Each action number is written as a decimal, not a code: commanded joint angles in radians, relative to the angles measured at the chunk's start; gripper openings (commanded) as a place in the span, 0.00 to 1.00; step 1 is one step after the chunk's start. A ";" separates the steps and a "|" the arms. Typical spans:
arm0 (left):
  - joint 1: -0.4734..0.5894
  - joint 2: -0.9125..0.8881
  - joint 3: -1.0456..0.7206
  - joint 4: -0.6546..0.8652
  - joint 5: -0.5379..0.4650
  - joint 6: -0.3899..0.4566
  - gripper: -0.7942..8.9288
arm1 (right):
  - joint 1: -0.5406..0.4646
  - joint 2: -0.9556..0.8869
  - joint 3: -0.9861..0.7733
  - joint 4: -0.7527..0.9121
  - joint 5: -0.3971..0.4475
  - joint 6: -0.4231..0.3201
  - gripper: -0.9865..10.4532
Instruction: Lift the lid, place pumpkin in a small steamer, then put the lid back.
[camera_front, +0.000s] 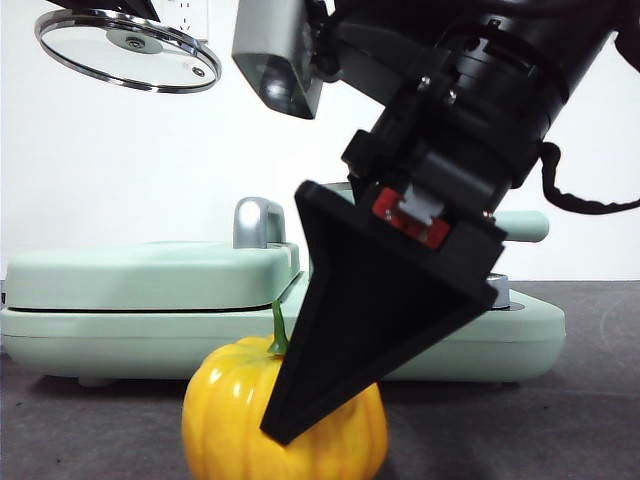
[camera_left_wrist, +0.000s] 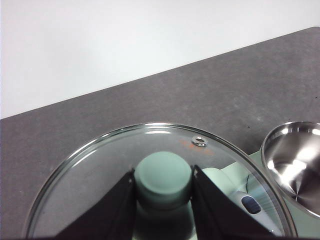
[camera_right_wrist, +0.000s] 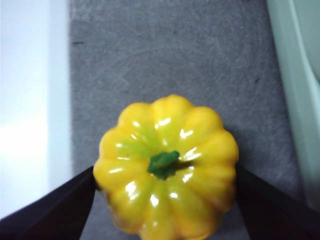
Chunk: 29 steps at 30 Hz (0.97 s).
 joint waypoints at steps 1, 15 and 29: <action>-0.003 -0.002 0.021 0.029 0.002 -0.001 0.09 | 0.005 -0.018 0.033 -0.071 -0.001 0.077 0.38; -0.003 -0.002 0.021 0.032 0.002 -0.006 0.09 | -0.061 -0.264 0.298 -0.526 0.140 0.354 0.38; -0.003 -0.002 0.021 0.054 0.002 -0.017 0.09 | -0.209 -0.193 0.713 -0.931 0.235 0.513 0.38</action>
